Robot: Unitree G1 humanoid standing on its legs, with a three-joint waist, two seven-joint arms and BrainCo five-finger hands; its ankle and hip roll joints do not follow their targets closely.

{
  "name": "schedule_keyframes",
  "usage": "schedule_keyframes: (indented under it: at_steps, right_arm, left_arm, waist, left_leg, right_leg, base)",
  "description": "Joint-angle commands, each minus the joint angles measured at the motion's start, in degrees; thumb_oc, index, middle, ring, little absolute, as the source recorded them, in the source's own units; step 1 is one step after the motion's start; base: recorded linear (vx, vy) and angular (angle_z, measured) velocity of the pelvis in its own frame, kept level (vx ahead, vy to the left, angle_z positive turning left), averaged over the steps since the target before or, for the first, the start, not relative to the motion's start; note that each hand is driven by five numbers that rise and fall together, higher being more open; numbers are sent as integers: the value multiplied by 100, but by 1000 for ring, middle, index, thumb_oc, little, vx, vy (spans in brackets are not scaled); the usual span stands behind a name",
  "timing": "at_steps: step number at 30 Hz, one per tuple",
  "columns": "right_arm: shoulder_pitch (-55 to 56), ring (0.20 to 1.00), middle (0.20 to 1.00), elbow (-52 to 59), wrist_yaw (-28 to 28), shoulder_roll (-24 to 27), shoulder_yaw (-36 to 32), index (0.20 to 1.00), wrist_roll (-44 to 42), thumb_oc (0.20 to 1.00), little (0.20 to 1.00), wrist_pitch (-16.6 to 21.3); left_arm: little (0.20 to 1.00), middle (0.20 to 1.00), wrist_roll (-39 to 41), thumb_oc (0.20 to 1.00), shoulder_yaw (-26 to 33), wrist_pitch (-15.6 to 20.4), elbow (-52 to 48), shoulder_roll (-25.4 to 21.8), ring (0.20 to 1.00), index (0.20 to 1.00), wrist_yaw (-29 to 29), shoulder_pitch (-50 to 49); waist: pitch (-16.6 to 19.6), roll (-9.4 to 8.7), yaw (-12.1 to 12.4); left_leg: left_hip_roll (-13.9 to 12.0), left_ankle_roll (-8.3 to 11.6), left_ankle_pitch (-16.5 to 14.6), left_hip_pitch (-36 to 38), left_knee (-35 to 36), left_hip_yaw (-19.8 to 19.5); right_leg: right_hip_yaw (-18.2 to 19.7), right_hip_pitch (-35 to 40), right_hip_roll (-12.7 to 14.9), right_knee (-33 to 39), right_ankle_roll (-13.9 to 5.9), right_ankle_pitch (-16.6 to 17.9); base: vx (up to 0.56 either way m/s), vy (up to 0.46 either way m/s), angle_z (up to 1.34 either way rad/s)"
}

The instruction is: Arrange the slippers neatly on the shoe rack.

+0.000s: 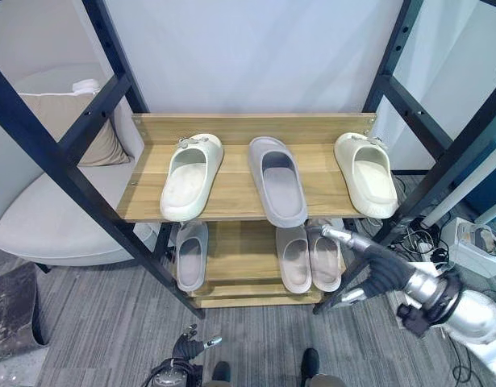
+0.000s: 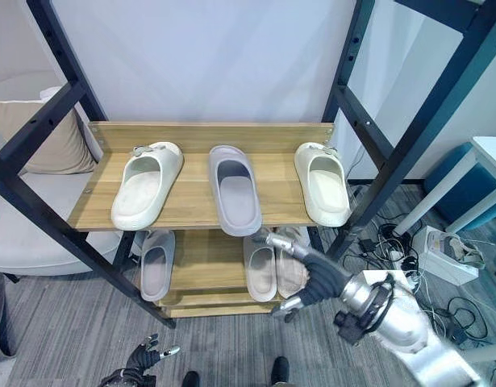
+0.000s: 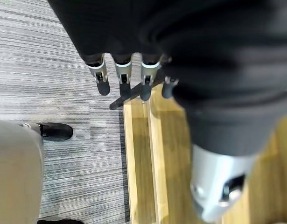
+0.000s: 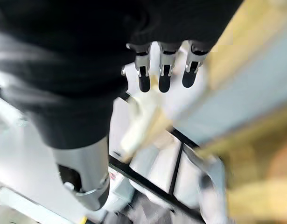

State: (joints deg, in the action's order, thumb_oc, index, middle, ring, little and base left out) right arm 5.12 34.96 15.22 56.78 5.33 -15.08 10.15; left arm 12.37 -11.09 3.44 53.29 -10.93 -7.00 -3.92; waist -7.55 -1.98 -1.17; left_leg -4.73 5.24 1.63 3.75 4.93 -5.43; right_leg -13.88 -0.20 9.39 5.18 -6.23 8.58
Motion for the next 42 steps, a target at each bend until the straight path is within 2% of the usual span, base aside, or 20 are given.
schedule_keyframes:
  at_steps: [1, 4, 5, 6, 8, 9, 10, 13, 17, 19, 21, 26, 39, 40, 41, 42]
  right_arm:
    - [-665, 1000, 1000, 371, -574, -136, -316, 1000, -606, 1000, 1000, 610]
    - [-1755, 1000, 1000, -1, -1131, -637, -240, 1000, -324, 1000, 1000, 588]
    - [-1783, 1000, 1000, -14, -1136, -643, -215, 1000, -318, 1000, 1000, 589]
    - [-2447, 1000, 1000, -450, -1506, -1143, 63, 1000, 106, 1000, 1000, 453]
    - [-2695, 1000, 1000, -608, -1602, -1253, 192, 1000, 344, 1000, 1000, 399]
    - [-3046, 1000, 1000, -1102, -1872, -1484, 419, 1000, 885, 1000, 1000, 217]
    - [-3068, 1000, 1000, -1119, -1880, -1490, 437, 1000, 891, 1000, 1000, 223]
    - [-3517, 1000, 1000, -1890, -2254, -1707, 698, 1000, 1528, 1000, 1000, -42]
    - [-4175, 1000, 1000, -3081, -2846, -1593, 936, 1000, 2647, 1000, 1000, -385]
    - [-4206, 1000, 1000, -3110, -2859, -1597, 959, 1000, 2649, 1000, 1000, -374]
    - [-4556, 1000, 1000, -3731, -3050, -1415, 1101, 1000, 3138, 1000, 1000, -574]
    - [-4691, 1000, 1000, -4149, -3096, -1367, 1195, 1000, 3301, 1000, 1000, -640]
    - [-4816, 1000, 1000, -4916, -2907, -1562, 1703, 1000, 3500, 1000, 1000, -670]
    - [-4878, 875, 875, -4994, -2935, -1577, 1758, 875, 3556, 875, 875, -689]
    - [-4958, 442, 442, -5116, -2988, -1582, 1823, 442, 3626, 442, 442, -696]
    - [-5035, 200, 200, -5229, -3025, -1606, 1873, 200, 3663, 200, 200, -710]
  left_arm:
    - [1000, 1000, -3, 1000, -18, 321, 175, -118, 1000, 1000, -32, 370]
    - [1000, 1000, 200, 1000, -175, 343, 75, -95, 1000, 1000, -96, 303]
    - [1000, 1000, 201, 1000, -162, 342, 73, -98, 1000, 1000, -96, 304]
    - [1000, 1000, 295, 1000, -261, 339, -22, -102, 1000, 1000, -144, 261]
    - [1000, 1000, 322, 1000, -274, 330, -52, -110, 1000, 1000, -136, 248]
    - [1000, 1000, 308, 1000, -344, 309, -150, -141, 1000, 1000, -140, 220]
    - [1000, 1000, 308, 1000, -334, 307, -153, -143, 1000, 1000, -140, 220]
    - [1000, 1000, 304, 1000, -419, 269, -195, -220, 1000, 1000, -137, 185]
    - [1000, 1000, 239, 1000, -477, 262, -182, -359, 1000, 1000, -115, 78]
    - [1000, 1000, 239, 1000, -468, 263, -179, -354, 1000, 1000, -114, 85]
    - [1000, 1000, 264, 1000, -449, 277, -124, -429, 1000, 1000, -129, 42]
    - [1000, 1000, 331, 1000, -422, 300, -125, -457, 1000, 1000, -144, 4]
    - [1000, 1000, 374, 1000, -523, 398, -66, -369, 1000, 1000, -246, 156]
    - [1000, 1000, 376, 1000, -533, 406, -80, -373, 1000, 1000, -256, 165]
    - [1000, 1000, 362, 1000, -547, 418, -81, -377, 1000, 1000, -270, 177]
    - [1000, 1000, 357, 1000, -571, 432, -90, -380, 1000, 1000, -284, 185]
  waist:
    - [114, -125, 100]
    - [151, -109, 190]
    - [146, -113, 180]
    - [136, -105, 296]
    - [121, -111, 330]
    - [91, -123, 449]
    - [88, -125, 441]
    - [-3, -155, 621]
    - [-138, -179, 907]
    - [-146, -178, 898]
    - [-251, -202, 1052]
    - [-354, -206, 1140]
    - [-632, -200, 1156]
    - [-642, -196, 1163]
    - [-659, -192, 1171]
    - [-672, -185, 1186]
  left_leg:
    - [92, -96, -439, 148, 7, -46]
    - [95, -97, -444, 145, 7, -40]
    - [95, -97, -444, 147, 7, -38]
    - [106, -114, -443, 141, 7, -73]
    - [110, -122, -442, 139, 7, -89]
    - [124, -145, -438, 123, 7, -129]
    - [125, -145, -438, 124, 7, -129]
    - [154, -178, -431, 107, 7, -201]
    - [224, -221, -440, 78, -21, -327]
    - [226, -222, -440, 79, -22, -328]
    - [281, -235, -446, -8, -93, -398]
    - [338, -250, -465, -139, -191, -441]
    - [409, -285, -495, -231, -286, -397]
    - [409, -285, -493, -235, -281, -404]
    - [411, -283, -488, -246, -284, -412]
    - [418, -280, -481, -255, -284, -417]
  right_leg:
    - [45, 273, 146, -18, -393, -543]
    - [23, 278, 148, -18, -385, -530]
    - [24, 279, 148, -18, -385, -530]
    - [-7, 289, 162, -18, -372, -520]
    - [-15, 296, 166, -18, -374, -517]
    - [-43, 302, 174, -18, -375, -507]
    - [-43, 304, 175, -18, -376, -508]
    - [-96, 332, 197, -18, -371, -499]
    - [-189, 383, 237, -18, -380, -509]
    - [-190, 385, 239, -18, -381, -509]
    - [-256, 392, 279, -18, -384, -510]
    - [-315, 351, 327, -18, -403, -504]
    - [-279, 282, 378, -18, -419, -456]
    - [-280, 279, 381, -18, -421, -453]
    - [-287, 278, 384, -18, -422, -454]
    - [-294, 273, 389, -18, -422, -450]
  base:
    - [-2, 16, -6]
    - [0, 0, 0]
    - [-10, 35, 2]
    - [0, 0, 0]
    - [-7, 29, 3]
    - [-9, 21, 13]
    - [-13, 18, 8]
    - [1, 12, 4]
    - [19, 30, 9]
    - [5, 14, 19]
    - [22, 41, 10]
    - [5, 34, 14]
    - [-12, 18, 0]
    - [0, 0, 0]
    - [0, 0, 0]
    - [0, 0, 0]
